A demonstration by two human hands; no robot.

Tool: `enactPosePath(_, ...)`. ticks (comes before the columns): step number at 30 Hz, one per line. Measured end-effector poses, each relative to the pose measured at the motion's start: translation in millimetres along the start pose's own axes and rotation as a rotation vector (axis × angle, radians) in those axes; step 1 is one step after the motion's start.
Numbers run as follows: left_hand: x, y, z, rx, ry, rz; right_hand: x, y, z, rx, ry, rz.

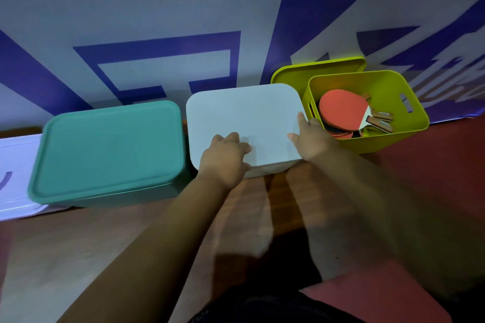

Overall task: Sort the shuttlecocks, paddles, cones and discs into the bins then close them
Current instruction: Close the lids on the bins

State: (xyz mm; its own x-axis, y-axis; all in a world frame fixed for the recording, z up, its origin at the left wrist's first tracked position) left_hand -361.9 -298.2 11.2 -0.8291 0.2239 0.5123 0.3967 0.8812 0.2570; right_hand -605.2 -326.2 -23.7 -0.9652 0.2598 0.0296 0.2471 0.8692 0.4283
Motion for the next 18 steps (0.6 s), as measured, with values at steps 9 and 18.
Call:
enactPosePath(9,0.1,-11.0,-5.4,-0.027,-0.083,-0.045,-14.1,30.2,6.1,0.146,0.125,0.054)
enactPosePath(18,6.6,-13.6,-4.3,-0.098,-0.099,-0.094,-13.8,48.1,32.5,0.164,-0.037,0.02)
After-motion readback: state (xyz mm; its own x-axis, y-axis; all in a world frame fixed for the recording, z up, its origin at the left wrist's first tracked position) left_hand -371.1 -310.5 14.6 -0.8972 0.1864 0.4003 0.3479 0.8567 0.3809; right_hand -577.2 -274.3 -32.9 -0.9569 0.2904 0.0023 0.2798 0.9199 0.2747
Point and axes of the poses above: each hand's wrist, its own y-axis away from the middle knuckle, its own z-axis out of the palm, x = y × z, the point moved 6 cm from there along -y, towards the middle knuckle, and after that the axes turned 13 degrees about y, right-handed, at the moved point
